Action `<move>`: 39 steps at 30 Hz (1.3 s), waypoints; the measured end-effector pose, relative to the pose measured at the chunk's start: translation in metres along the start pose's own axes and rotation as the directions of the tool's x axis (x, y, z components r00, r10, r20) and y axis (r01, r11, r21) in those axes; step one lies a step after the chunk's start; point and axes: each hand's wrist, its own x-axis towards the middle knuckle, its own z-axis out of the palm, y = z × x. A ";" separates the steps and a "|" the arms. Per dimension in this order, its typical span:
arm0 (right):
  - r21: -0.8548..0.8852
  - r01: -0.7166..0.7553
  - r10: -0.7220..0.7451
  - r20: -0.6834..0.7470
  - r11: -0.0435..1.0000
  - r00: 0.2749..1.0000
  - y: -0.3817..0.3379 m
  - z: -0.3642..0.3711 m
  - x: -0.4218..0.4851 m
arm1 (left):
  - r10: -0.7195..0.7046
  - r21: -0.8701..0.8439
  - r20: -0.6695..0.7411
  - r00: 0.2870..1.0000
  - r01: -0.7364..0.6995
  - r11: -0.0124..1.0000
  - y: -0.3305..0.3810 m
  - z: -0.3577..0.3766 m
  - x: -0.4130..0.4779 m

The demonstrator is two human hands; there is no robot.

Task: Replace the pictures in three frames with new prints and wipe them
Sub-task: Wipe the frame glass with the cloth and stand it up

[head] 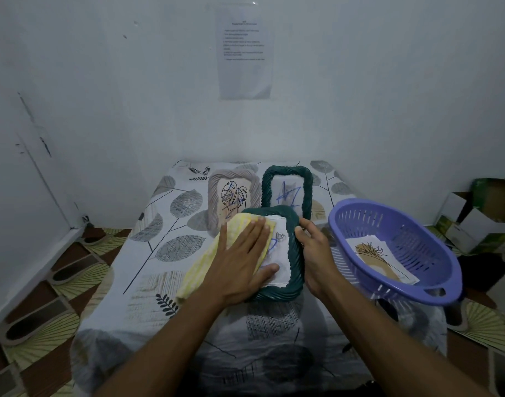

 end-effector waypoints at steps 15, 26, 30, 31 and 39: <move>0.043 -0.003 0.004 -0.031 0.999 1.000 -0.012 -0.005 0.007 | 0.171 0.012 0.023 0.985 -0.171 0.985 0.011 -0.011 -0.005; 0.086 0.007 -0.002 -0.055 0.996 0.998 -0.017 -0.004 0.010 | 0.198 0.012 0.008 0.980 -0.198 0.980 0.008 -0.016 0.000; 0.090 0.066 -0.055 -0.114 0.994 0.992 -0.031 -0.014 0.021 | 0.238 0.063 0.005 0.971 -0.238 0.969 0.003 -0.009 -0.019; 0.086 0.070 -0.060 -0.113 0.994 0.992 -0.031 -0.014 0.022 | 0.198 0.094 -0.012 0.980 -0.196 0.976 0.001 -0.008 -0.019; 0.085 0.066 -0.057 -0.102 0.994 0.993 -0.032 -0.008 0.018 | 0.195 0.077 0.010 0.981 -0.196 0.978 0.005 -0.018 -0.007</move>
